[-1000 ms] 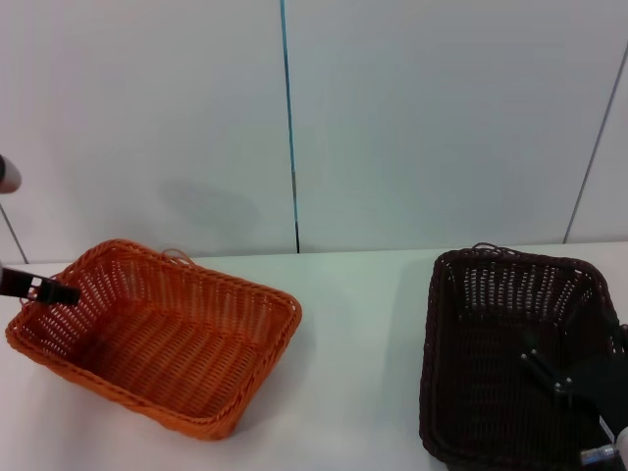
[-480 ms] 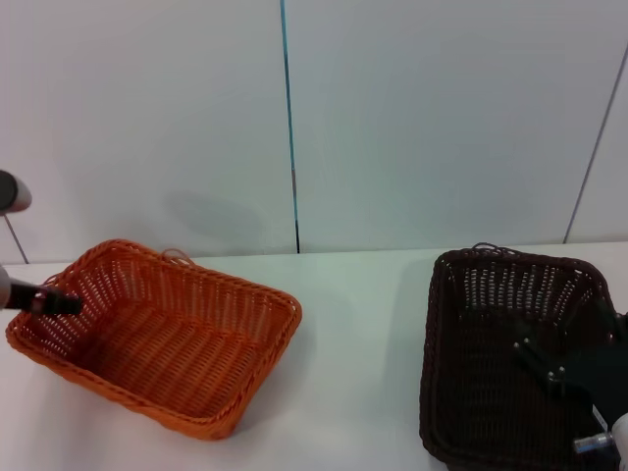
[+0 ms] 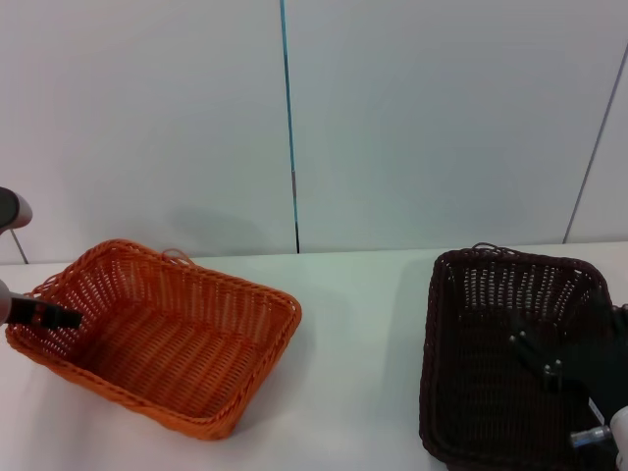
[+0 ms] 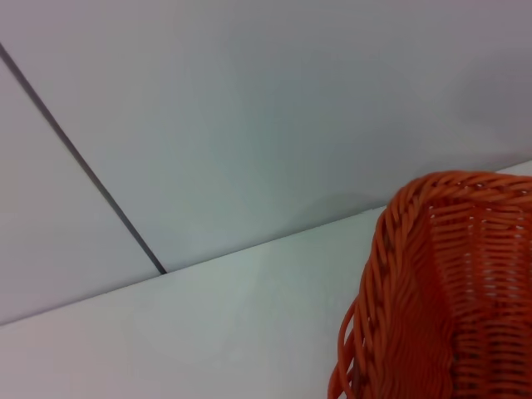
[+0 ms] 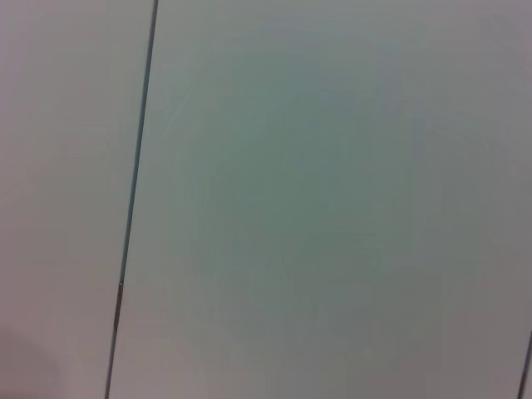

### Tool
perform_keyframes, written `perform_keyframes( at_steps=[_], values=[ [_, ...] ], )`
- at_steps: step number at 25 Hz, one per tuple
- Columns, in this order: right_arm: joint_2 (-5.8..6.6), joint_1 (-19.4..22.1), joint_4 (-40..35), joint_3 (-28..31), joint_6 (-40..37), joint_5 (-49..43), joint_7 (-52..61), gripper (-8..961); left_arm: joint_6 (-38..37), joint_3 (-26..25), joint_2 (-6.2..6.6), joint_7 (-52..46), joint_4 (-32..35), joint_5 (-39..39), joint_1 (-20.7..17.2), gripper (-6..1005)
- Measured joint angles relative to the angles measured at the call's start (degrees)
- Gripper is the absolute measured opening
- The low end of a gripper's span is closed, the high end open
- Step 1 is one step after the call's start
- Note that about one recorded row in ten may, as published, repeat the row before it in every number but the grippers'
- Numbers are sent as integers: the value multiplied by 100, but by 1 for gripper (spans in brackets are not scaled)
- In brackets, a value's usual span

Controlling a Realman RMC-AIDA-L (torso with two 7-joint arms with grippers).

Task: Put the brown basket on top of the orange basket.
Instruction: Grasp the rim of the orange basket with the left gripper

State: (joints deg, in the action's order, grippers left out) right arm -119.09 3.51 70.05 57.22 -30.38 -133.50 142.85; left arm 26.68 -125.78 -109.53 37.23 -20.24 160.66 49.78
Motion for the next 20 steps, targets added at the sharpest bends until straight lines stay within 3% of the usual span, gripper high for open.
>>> perform_keyframes(
  at_steps=[20],
  values=[
    [16, 34, 95, 188, 152, -24, -4, 923, -375, -2, -146, -64, 228, 0, 1, 797]
  ],
)
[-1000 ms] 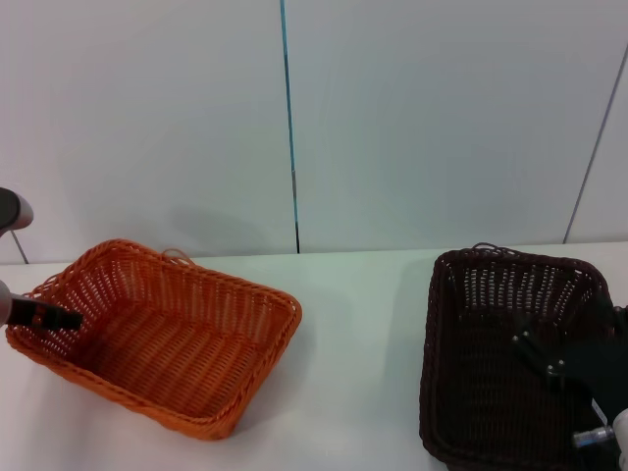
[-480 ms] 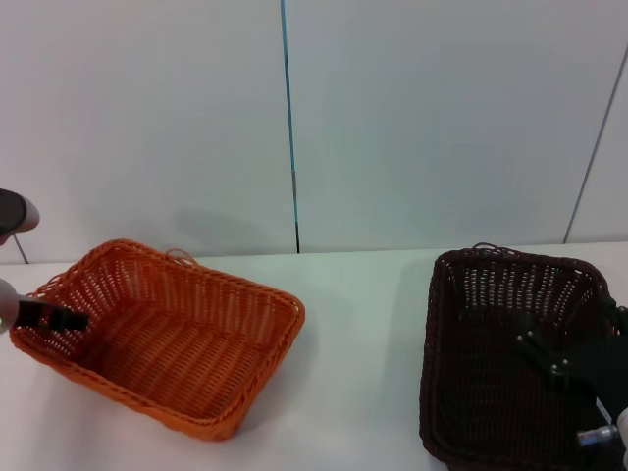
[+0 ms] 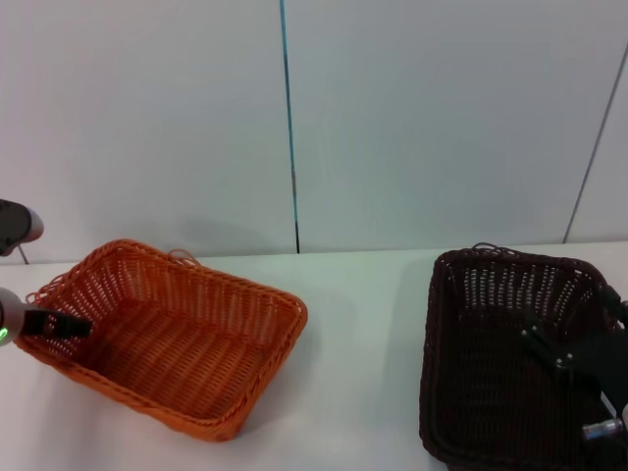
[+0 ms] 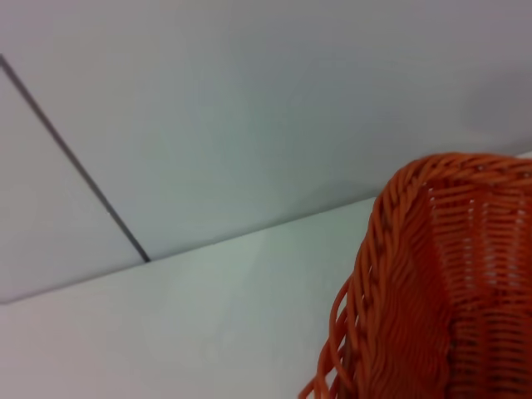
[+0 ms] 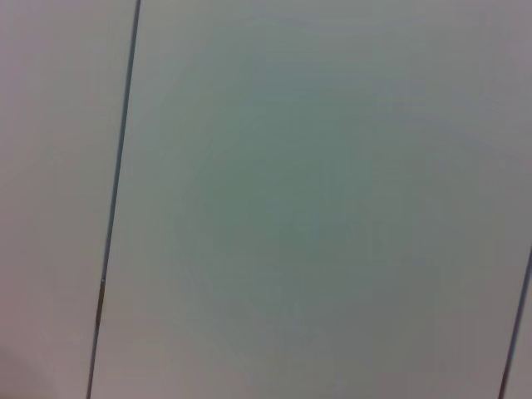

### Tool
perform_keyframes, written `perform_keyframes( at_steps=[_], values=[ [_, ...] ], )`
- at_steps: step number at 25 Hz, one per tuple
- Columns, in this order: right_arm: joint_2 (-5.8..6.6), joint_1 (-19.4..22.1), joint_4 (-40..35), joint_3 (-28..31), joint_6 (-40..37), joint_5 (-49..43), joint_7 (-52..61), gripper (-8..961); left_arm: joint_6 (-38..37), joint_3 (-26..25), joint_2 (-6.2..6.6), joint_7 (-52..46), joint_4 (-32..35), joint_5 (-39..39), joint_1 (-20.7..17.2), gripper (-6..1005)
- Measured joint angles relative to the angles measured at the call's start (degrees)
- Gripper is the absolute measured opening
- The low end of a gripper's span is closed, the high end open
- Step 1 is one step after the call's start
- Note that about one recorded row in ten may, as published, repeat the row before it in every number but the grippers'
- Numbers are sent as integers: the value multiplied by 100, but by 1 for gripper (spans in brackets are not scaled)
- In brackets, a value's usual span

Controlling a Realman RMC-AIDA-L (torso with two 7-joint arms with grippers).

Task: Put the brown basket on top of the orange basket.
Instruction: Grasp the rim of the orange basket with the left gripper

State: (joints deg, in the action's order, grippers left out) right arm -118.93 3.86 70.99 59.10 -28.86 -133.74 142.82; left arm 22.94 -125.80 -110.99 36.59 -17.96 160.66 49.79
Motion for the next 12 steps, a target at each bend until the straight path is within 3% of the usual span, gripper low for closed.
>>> perform_keyframes(
  at_steps=[5, 6, 8, 12],
  values=[
    [-7, 18, 14, 41, 16, -10, 0, 922, -104, -50, 10, -120, 60, 6, -74, 786],
    [-8, 19, 14, 43, 18, -10, 0, 922, -398, 32, -85, -113, 32, 110, -178, 784],
    [-8, 19, 14, 54, 23, -5, 0, 922, -499, 89, -134, -105, 29, 185, -198, 780],
    [-8, 11, 14, 66, 43, 10, 1, 922, -919, 147, -267, -104, 16, 282, -217, 621]
  ],
)
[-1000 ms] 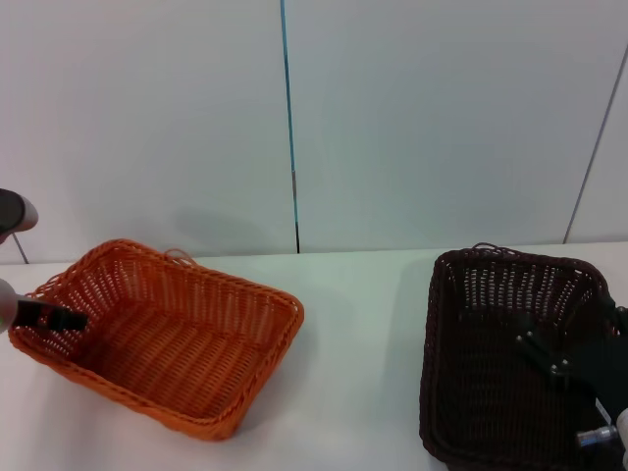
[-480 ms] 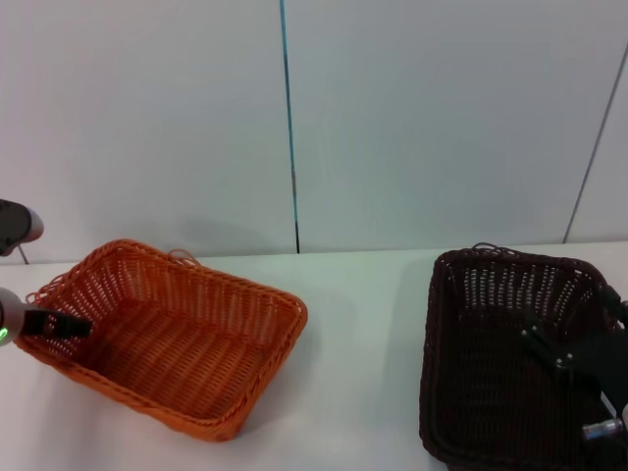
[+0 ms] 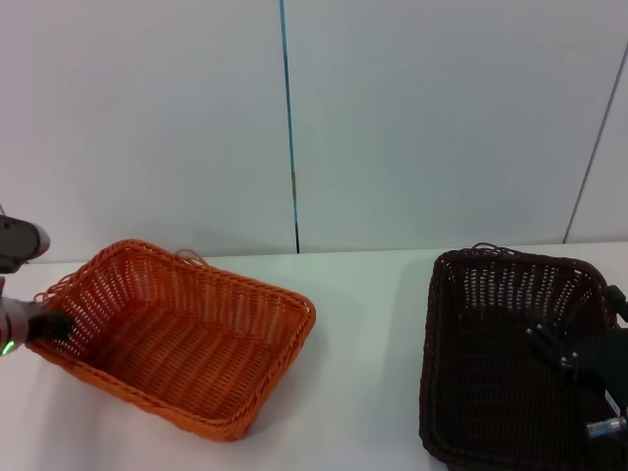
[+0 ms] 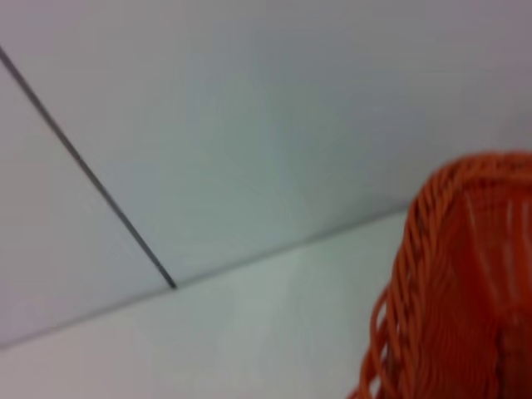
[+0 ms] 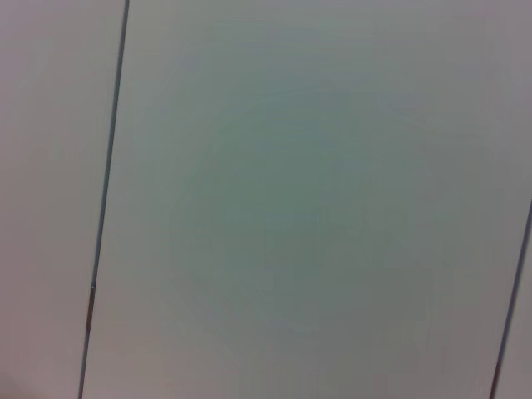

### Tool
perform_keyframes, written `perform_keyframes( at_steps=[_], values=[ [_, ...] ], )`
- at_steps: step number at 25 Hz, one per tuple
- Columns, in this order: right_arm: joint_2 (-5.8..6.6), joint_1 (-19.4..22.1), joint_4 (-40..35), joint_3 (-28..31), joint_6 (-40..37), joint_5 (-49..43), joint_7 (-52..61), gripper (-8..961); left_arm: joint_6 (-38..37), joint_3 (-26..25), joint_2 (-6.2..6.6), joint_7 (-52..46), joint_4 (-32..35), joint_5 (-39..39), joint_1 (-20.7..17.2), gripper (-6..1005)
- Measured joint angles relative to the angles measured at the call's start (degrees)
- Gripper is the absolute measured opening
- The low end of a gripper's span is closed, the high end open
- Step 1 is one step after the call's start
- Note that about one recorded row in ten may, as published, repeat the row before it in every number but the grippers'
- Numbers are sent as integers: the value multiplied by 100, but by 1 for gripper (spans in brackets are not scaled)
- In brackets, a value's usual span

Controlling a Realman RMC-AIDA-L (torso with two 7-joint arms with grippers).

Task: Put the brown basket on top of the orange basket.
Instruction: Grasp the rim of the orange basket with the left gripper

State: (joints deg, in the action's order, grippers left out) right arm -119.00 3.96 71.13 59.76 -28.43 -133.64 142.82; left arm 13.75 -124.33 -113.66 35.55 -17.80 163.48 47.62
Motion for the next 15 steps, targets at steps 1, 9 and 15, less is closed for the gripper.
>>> perform_keyframes(
  at_steps=[1, 9, 15],
  values=[
    [0, -2, 1, 5, 6, 0, 0, 922, -114, -15, -25, -4, -4, -1, -6, 581],
    [-11, 18, 44, 33, 22, 10, 2, 922, -163, -26, 13, -2, 11, 8, -45, 325],
    [-9, -25, 49, 44, 23, 13, 4, 922, 129, -22, 96, 9, -7, 8, -95, 273]
  ],
)
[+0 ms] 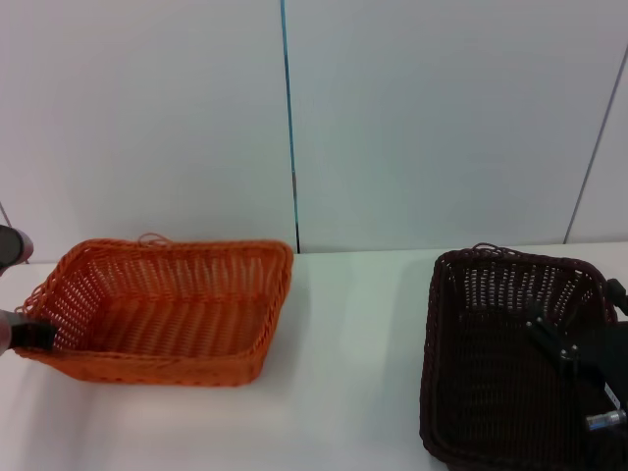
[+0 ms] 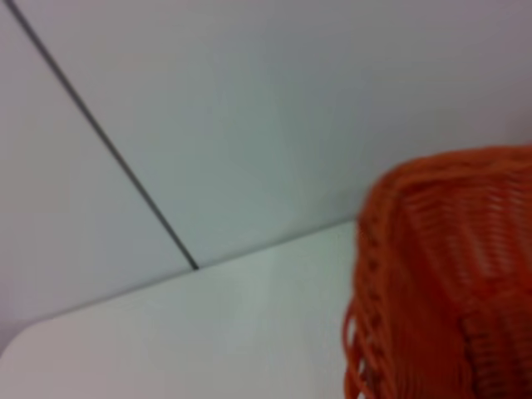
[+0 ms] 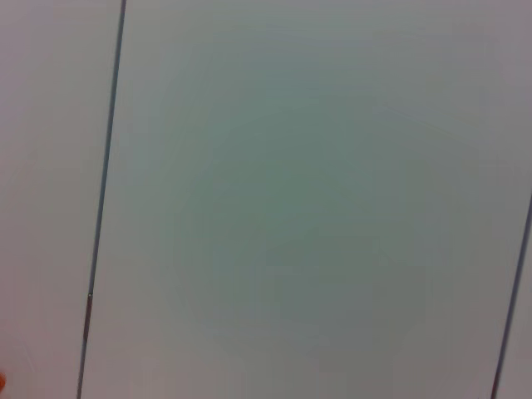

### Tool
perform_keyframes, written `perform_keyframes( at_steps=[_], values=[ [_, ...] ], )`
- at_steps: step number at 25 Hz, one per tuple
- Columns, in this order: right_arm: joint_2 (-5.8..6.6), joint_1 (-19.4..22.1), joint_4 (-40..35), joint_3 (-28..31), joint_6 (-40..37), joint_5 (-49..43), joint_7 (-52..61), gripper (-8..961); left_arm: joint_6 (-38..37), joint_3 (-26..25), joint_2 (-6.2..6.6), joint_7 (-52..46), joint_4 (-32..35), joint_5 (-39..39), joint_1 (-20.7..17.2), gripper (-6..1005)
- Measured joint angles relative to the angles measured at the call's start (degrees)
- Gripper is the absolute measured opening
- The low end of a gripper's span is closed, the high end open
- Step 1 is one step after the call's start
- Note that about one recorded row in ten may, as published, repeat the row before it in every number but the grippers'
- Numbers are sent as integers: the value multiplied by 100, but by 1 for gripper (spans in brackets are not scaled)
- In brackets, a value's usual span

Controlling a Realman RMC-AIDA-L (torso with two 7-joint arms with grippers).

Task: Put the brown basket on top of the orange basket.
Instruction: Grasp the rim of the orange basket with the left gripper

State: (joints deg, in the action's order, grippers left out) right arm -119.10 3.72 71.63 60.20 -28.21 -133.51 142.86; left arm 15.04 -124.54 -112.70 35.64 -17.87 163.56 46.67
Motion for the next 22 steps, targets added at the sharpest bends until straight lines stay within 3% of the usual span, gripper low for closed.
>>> perform_keyframes(
  at_steps=[13, 16, 22],
  values=[
    [-7, 32, 1, -39, -50, 1, -3, 922, 433, -47, -29, -95, -408, -1, -95, 265],
    [-12, 33, 1, -45, -45, 1, -4, 922, 846, -153, 29, -109, -562, -26, -77, 263],
    [-17, 14, -41, -75, -14, 0, 16, 922, 2165, -720, 270, -115, -940, -33, -21, 238]
  ],
)
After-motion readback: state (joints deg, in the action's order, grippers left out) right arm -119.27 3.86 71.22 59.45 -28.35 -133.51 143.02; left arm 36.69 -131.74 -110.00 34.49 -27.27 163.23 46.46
